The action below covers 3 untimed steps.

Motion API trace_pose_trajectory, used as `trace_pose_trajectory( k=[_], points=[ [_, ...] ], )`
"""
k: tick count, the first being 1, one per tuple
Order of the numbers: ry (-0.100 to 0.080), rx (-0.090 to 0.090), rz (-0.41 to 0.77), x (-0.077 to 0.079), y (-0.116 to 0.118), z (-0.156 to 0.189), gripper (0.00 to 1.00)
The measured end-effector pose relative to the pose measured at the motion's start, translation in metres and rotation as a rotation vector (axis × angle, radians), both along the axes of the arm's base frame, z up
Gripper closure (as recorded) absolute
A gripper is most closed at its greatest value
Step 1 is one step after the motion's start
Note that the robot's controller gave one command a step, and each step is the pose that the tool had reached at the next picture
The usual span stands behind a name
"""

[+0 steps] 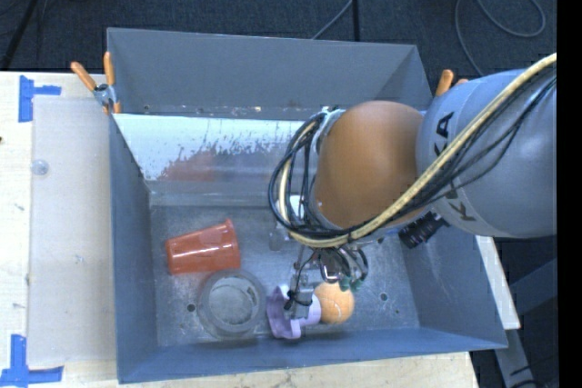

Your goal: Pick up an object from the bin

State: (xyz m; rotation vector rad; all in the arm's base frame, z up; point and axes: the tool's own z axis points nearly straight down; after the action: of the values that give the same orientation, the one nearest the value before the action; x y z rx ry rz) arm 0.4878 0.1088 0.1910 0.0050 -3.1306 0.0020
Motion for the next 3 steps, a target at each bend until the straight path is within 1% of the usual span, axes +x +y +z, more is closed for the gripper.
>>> trace_pose_trajectory(
  k=[1,2,3],
  points=[
    [-0.008,0.001,-0.004,0.002,-0.001,0.004,0.00],
    [-0.008,0.003,-0.005,0.000,-0.039,-0.031,0.00],
    [-0.004,0.001,0.022,-0.003,-0.048,-0.102,1.00]
  ],
)
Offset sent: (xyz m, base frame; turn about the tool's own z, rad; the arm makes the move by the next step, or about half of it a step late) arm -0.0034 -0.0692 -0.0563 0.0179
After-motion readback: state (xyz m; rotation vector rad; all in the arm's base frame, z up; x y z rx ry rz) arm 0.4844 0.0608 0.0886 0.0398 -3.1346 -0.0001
